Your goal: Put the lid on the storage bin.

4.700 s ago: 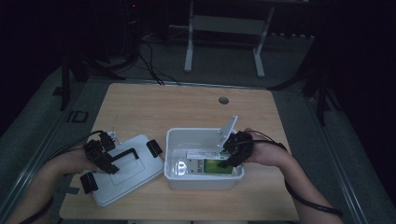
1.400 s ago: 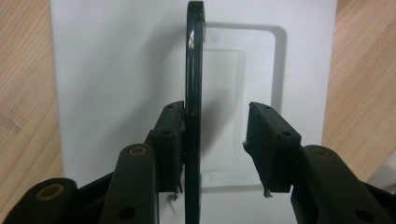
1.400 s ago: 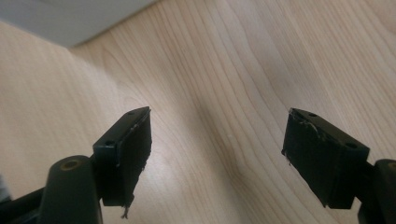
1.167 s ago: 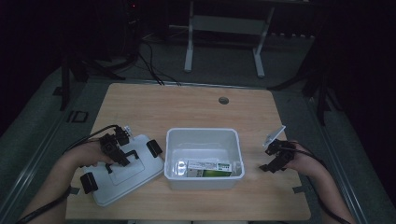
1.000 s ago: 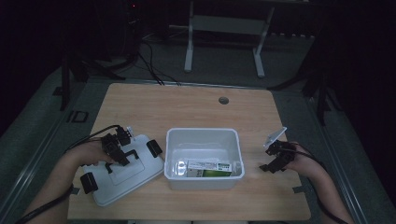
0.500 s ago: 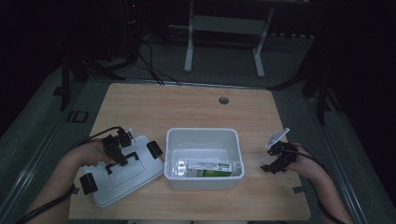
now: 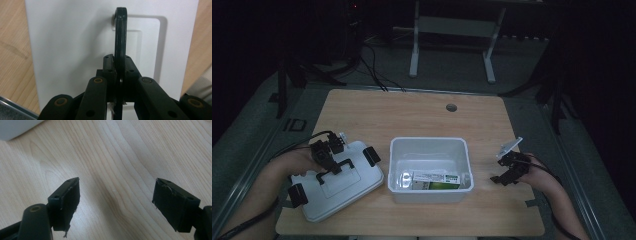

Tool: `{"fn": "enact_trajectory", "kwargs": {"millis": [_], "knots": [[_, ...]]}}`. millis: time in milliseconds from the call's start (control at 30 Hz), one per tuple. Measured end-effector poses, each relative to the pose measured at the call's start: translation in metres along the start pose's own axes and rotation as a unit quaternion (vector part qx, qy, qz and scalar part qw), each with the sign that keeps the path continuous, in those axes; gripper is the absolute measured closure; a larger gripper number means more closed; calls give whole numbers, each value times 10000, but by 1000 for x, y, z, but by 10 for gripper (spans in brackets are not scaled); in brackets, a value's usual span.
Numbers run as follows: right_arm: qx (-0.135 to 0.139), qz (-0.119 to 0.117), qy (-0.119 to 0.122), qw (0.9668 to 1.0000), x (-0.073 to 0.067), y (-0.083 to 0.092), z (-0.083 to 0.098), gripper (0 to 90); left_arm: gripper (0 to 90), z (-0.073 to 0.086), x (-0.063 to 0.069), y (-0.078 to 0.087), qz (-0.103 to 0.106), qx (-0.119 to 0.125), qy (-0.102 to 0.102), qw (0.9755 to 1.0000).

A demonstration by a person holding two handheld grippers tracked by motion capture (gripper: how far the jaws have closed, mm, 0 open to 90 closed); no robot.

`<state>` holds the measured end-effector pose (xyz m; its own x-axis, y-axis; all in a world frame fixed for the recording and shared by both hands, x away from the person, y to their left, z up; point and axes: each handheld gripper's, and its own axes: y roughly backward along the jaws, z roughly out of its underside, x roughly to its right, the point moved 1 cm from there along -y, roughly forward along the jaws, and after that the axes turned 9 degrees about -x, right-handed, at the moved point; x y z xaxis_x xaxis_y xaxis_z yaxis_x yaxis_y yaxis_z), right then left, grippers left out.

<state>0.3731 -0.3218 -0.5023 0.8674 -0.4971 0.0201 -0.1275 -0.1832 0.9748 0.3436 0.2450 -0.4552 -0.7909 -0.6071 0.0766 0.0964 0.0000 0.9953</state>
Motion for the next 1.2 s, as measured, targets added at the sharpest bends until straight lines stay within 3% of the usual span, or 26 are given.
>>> {"fn": "enact_trajectory", "kwargs": {"millis": [133,400,667,933,1200], "knots": [[16,15,1,10000,0,0,0,213,836,5,4,18,-190,74,-39,9998],[57,-7,3,10000,-2,3,-2,212,836,7,15,56,-361,218,-151,9990],[89,3,19,10000,-3,3,-5,211,836,8,20,99,-463,521,-141,9975],[115,-15,34,9999,-5,2,-6,209,836,-5,33,127,-636,565,-339,9958],[156,4,61,9999,-6,2,-6,197,837,-27,49,141,-679,594,-638,9939]]}}
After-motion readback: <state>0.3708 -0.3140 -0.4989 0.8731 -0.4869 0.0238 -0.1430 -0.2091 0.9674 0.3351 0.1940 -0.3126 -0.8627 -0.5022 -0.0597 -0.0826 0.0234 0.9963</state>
